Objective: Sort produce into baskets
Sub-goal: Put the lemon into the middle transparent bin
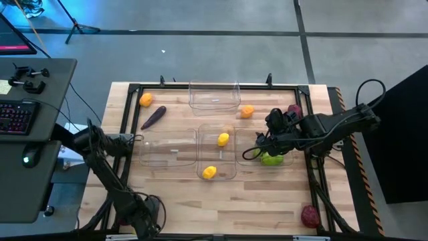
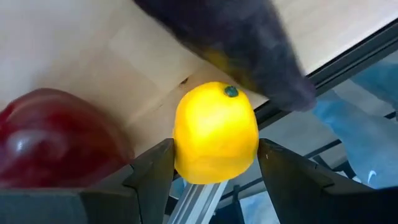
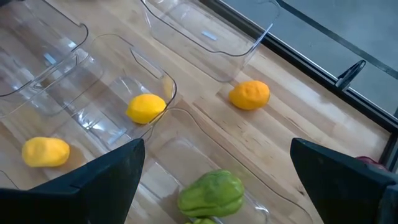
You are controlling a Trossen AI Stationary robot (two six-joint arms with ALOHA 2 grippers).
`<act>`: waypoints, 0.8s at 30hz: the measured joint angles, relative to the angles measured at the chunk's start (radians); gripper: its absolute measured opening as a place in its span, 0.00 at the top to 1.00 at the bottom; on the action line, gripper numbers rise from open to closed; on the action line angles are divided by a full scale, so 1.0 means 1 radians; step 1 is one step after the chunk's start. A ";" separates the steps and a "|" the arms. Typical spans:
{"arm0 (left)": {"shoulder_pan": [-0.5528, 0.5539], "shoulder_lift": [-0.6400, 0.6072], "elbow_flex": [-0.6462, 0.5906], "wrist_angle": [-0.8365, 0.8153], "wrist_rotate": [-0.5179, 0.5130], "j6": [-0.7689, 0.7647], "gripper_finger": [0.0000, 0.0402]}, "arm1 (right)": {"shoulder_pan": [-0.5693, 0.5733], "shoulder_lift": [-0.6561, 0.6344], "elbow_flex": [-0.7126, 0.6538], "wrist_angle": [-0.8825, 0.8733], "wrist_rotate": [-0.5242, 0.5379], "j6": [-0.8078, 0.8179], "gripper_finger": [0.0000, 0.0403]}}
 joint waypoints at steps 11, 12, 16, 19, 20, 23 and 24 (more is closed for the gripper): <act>0.000 0.064 0.002 0.017 0.008 0.018 0.46 | 0.000 0.000 0.000 0.005 0.008 -0.015 0.03; 0.000 0.070 0.002 0.017 0.008 0.018 0.46 | 0.000 0.000 0.000 0.007 0.008 -0.016 0.03; 0.000 0.085 0.001 0.016 0.007 0.018 0.46 | 0.000 0.000 0.000 0.008 0.008 -0.023 0.03; 0.002 0.084 0.000 0.011 0.002 0.027 0.46 | 0.000 0.000 0.000 0.008 0.008 -0.023 0.03; 0.003 0.083 0.000 0.012 0.001 0.038 0.46 | 0.000 0.000 0.000 0.008 0.008 -0.024 0.03; 0.005 0.063 -0.001 0.013 0.001 0.083 0.49 | 0.000 0.000 0.000 0.008 0.011 -0.026 0.03; 0.006 0.048 -0.001 0.014 0.001 0.098 0.52 | 0.000 0.000 0.000 0.008 0.013 -0.026 0.03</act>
